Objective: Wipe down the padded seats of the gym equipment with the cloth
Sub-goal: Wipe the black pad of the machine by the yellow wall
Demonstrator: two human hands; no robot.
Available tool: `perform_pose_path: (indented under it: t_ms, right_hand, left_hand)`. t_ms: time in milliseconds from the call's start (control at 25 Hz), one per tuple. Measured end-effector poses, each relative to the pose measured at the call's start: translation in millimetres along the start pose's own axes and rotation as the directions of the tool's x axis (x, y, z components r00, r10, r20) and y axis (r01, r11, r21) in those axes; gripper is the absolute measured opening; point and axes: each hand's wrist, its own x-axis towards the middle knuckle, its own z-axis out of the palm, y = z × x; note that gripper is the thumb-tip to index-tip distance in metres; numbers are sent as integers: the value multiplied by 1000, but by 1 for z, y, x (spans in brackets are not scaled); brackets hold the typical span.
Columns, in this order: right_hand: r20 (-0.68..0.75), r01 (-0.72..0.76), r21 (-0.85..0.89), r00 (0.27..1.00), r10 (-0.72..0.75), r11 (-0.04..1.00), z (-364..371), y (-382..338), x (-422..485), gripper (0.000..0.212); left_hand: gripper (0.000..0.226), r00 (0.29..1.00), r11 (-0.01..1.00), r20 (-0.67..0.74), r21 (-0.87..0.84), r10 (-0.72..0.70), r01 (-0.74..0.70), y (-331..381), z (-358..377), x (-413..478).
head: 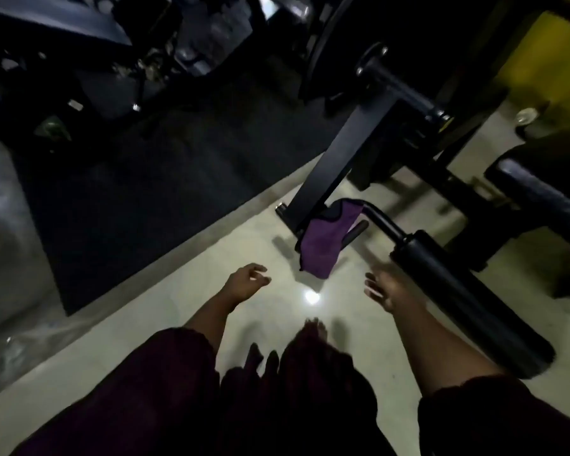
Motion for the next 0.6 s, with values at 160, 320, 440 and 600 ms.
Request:
perform_pose_path:
  t_ms: [160,320,440,600]
  right_hand:
    - [-22,-124,-55,992,123,991,25,-19,91,46]
    - [-17,-205,-165,979,205,965,68,-12,171,85]
    - [-14,-209,-277,977,213,938,99,8,225,110]
    - [42,-182,-314,978,205,932,92,63,303,117]
  left_hand:
    - [28,994,993,-42,-69,-103,100,13,8,64]
    - [29,983,984,-50,-29,-176,175,9,7,116]
    - [27,977,980,-76,-28,-198,197,2,5,146]
    - [26,978,982,-88,-42,-187,184,-6,7,157]
